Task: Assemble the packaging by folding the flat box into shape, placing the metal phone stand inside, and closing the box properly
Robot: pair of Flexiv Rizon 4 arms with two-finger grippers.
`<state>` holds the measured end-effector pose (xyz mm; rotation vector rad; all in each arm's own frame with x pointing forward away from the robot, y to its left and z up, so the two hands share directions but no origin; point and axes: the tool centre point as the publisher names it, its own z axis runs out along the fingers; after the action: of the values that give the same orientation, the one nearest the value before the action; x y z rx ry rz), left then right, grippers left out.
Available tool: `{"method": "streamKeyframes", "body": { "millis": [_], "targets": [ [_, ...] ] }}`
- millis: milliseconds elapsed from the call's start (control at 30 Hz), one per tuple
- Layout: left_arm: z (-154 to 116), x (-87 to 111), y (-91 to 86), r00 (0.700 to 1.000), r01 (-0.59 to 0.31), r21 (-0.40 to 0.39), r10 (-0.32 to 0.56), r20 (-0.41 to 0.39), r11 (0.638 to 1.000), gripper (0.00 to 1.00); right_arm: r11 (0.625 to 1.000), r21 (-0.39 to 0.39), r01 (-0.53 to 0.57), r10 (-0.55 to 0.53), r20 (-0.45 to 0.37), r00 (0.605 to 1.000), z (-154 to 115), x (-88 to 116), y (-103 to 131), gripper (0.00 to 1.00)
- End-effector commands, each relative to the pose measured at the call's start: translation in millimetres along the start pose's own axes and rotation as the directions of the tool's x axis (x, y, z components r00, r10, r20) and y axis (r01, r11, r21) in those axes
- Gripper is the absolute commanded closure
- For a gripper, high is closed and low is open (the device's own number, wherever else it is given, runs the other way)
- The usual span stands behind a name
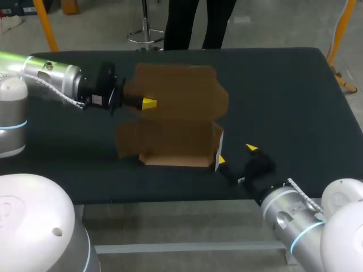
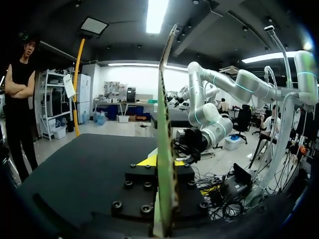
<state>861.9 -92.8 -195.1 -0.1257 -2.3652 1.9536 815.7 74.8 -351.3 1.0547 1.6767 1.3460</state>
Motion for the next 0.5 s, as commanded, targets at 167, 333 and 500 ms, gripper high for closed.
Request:
{"method": "streamKeyframes", "body": {
  "millis": [167,333,500],
  "targets": [
    [3,16.3,8.3,0.996,-0.085,-0.011,0.085,0.032,0.996,1.0,1.0,0.006,0.005,-0.005,0.003,1.0,4,3,-3,0.0],
    [4,20.6,12.4,0.991,-0.129,-0.025,0.13,0.041,0.991,1.0,1.0,0.009,0.008,-0.008,0.0,1.0,5,5,-3,0.0],
    [5,25.0,14.2,0.984,-0.172,-0.041,0.174,0.041,0.984,1.0,1.0,0.012,0.009,-0.009,-0.003,1.0,7,6,-3,0.0]
  ]
}}
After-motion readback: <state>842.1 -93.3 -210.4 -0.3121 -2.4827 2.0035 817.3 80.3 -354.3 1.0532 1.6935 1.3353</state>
